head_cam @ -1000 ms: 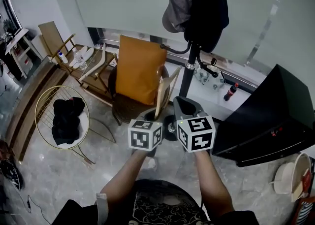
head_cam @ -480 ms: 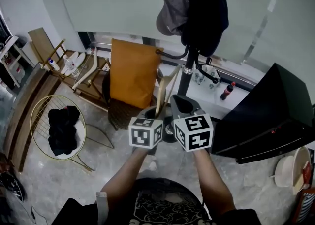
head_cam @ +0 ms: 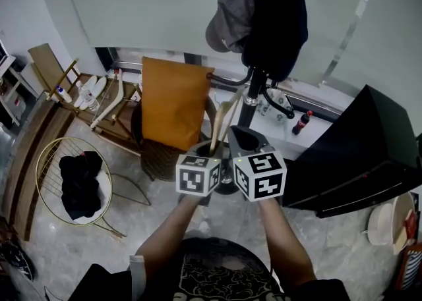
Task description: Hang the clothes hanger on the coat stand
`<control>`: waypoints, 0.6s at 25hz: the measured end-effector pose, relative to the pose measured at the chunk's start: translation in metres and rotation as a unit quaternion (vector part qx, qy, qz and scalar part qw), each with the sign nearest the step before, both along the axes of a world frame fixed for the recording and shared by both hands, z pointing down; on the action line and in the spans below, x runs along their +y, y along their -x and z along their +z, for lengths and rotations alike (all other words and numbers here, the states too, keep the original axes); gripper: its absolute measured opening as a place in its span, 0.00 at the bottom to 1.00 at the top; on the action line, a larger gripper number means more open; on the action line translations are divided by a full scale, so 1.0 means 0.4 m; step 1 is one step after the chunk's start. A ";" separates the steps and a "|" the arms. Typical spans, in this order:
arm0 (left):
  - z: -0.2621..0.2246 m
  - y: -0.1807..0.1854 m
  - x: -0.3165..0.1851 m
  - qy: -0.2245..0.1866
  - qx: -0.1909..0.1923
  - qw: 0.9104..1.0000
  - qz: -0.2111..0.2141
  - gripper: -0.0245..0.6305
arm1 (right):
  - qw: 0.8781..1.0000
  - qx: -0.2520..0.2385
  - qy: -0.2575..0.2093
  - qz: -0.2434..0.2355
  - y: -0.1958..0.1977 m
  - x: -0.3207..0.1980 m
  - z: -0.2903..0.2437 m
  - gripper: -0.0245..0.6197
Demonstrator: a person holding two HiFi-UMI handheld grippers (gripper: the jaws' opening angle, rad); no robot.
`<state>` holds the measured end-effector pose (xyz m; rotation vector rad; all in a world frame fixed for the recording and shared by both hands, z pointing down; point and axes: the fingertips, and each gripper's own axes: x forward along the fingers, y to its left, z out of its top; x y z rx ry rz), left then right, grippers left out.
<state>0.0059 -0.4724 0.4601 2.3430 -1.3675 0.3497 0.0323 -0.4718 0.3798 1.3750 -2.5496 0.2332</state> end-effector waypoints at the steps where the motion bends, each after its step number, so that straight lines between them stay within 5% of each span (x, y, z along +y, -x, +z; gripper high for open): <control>1: 0.001 -0.001 -0.009 0.000 -0.001 1.000 0.002 0.09 | 1.000 0.000 0.000 0.002 0.000 -0.006 0.000 0.04; 15: 0.035 -0.040 -0.127 0.009 -0.001 1.000 0.029 0.09 | 0.999 0.006 -0.001 0.032 -0.037 -0.105 0.013 0.04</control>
